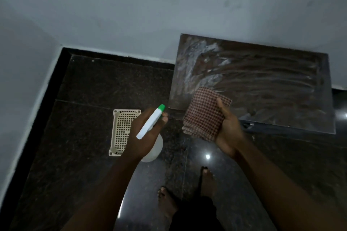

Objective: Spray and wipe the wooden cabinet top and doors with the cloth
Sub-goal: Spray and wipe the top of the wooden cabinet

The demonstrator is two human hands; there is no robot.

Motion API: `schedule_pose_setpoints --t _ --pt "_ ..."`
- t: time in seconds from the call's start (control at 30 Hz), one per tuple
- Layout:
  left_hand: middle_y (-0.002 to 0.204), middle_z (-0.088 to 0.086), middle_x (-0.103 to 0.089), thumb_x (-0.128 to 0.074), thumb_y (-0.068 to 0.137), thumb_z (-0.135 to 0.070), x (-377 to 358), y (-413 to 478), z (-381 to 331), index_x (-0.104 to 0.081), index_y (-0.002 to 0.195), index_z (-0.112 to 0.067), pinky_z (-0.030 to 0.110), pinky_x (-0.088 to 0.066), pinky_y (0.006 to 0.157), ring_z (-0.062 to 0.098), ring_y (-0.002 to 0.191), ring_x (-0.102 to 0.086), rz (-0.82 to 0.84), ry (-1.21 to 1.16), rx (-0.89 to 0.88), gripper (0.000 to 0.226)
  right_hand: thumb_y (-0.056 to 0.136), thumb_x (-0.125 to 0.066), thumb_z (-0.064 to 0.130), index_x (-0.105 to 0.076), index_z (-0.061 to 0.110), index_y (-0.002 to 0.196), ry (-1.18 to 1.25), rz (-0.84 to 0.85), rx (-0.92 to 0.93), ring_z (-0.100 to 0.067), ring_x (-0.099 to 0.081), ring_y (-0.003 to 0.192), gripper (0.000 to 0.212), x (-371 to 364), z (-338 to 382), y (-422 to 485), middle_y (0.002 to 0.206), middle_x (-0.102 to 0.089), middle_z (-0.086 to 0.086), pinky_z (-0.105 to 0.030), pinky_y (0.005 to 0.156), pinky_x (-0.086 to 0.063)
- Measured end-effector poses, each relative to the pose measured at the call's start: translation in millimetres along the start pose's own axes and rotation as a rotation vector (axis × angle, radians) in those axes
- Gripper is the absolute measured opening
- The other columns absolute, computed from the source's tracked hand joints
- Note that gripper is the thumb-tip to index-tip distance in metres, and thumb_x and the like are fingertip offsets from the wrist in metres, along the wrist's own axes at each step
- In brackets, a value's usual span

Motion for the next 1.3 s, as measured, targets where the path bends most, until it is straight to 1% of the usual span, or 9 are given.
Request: schedule_pose_setpoints --t 0.13,0.27,0.5,0.7,0.83,1.03,1.1,1.23,1.3 --pt "0.077 0.01 -0.065 -0.066 0.089 -0.027 -12.6 12.9 -4.5 -0.067 0.09 -0.01 0.025 -0.046 0.06 0.018 0.066 -0.06 0.007 0.052 0.015 0.017 0.101 -0.046 0.045 -0.057 0.011 0.139 0.055 -0.039 0.048 -0.03 -0.063 0.123 0.053 16.8 19.2 5.5 0.134 -0.066 -0.011 -0.047 0.097 -0.054" --pt "0.079 -0.003 -0.069 -0.066 0.089 -0.015 -24.5 32.1 -18.6 -0.07 0.096 -0.012 0.012 -0.045 0.062 0.002 0.069 -0.062 0.001 0.052 -0.026 0.008 0.101 -0.047 0.046 -0.057 0.012 0.139 0.049 -0.035 0.066 -0.031 -0.062 0.124 0.052 21.6 44.6 16.7 0.134 -0.065 -0.011 -0.055 0.104 -0.05" --pt "0.087 0.001 -0.069 -0.066 0.089 -0.002 -37.0 80.4 -31.9 -0.068 0.104 -0.002 0.012 -0.047 0.065 0.004 0.074 -0.064 -0.01 0.086 -0.109 0.015 0.103 -0.043 0.047 -0.061 0.013 0.134 -0.008 -0.01 0.078 -0.031 -0.066 0.118 0.049 10.6 87.2 41.2 0.125 -0.071 -0.01 -0.048 0.091 -0.057" --pt "0.097 0.014 -0.071 -0.065 0.088 -0.009 -33.8 126.6 -33.6 -0.067 0.107 0.003 0.016 -0.05 0.076 0.013 0.088 -0.068 -0.041 0.085 -0.172 0.023 0.106 -0.039 0.042 -0.062 0.013 0.13 -0.04 0.003 0.105 -0.028 -0.065 0.115 0.044 -9.1 109.6 69.7 0.124 -0.069 -0.009 -0.047 0.095 -0.055" --pt "0.097 0.011 -0.071 -0.066 0.085 0.005 -27.9 158.3 -26.5 -0.069 0.106 -0.003 0.021 -0.053 0.076 0.017 0.088 -0.067 -0.021 0.103 -0.135 0.023 0.104 -0.043 0.043 -0.06 0.012 0.135 -0.021 -0.042 0.097 -0.03 -0.064 0.12 0.047 -17.2 116.7 92.1 0.129 -0.068 -0.011 -0.047 0.096 -0.054" --pt "0.09 -0.008 -0.067 -0.059 0.076 0.01 -19.5 201.0 -15.7 -0.067 0.096 -0.009 0.007 -0.044 0.073 -0.005 0.082 -0.062 0.073 0.17 -0.167 0.029 0.106 -0.041 0.041 -0.059 0.013 0.134 0.018 -0.104 0.117 -0.029 -0.062 0.121 0.043 -25.4 125.5 115.2 0.132 -0.065 -0.011 -0.048 0.1 -0.052" --pt "0.093 -0.003 -0.068 -0.055 0.069 0.008 -15.0 214.1 -6.9 -0.069 0.096 -0.002 0.011 -0.046 0.075 -0.003 0.085 -0.062 0.102 0.176 -0.19 0.032 0.106 -0.041 0.04 -0.06 0.014 0.131 0.027 -0.124 0.13 -0.029 -0.062 0.122 0.041 -27.4 127.8 120.6 0.133 -0.065 -0.011 -0.048 0.102 -0.051" --pt "0.091 0.014 -0.069 -0.052 0.063 0.009 -8.6 234.6 3.8 -0.068 0.092 0.002 0.024 -0.049 0.074 0.023 0.084 -0.063 0.142 0.175 -0.189 0.034 0.104 -0.045 0.043 -0.058 0.013 0.138 0.034 -0.157 0.14 -0.028 -0.063 0.122 0.047 -30.8 133.4 130.8 0.133 -0.065 -0.01 -0.048 0.102 -0.051" --pt "0.09 0.013 -0.069 -0.053 0.063 0.006 -8.5 239.3 6.6 -0.069 0.091 0.002 0.023 -0.05 0.074 0.02 0.084 -0.064 0.159 0.179 -0.19 0.032 0.103 -0.045 0.045 -0.056 0.013 0.14 0.027 -0.168 0.141 -0.027 -0.063 0.121 0.05 -30.4 134.8 135.9 0.133 -0.066 -0.008 -0.047 0.1 -0.053"
Point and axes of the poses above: each hand's wrist, its own y-axis towards the middle knuckle, its own x-axis out of the back of the hand, z = x × y, the point moved 1 cm from there along y, towards the middle knuckle
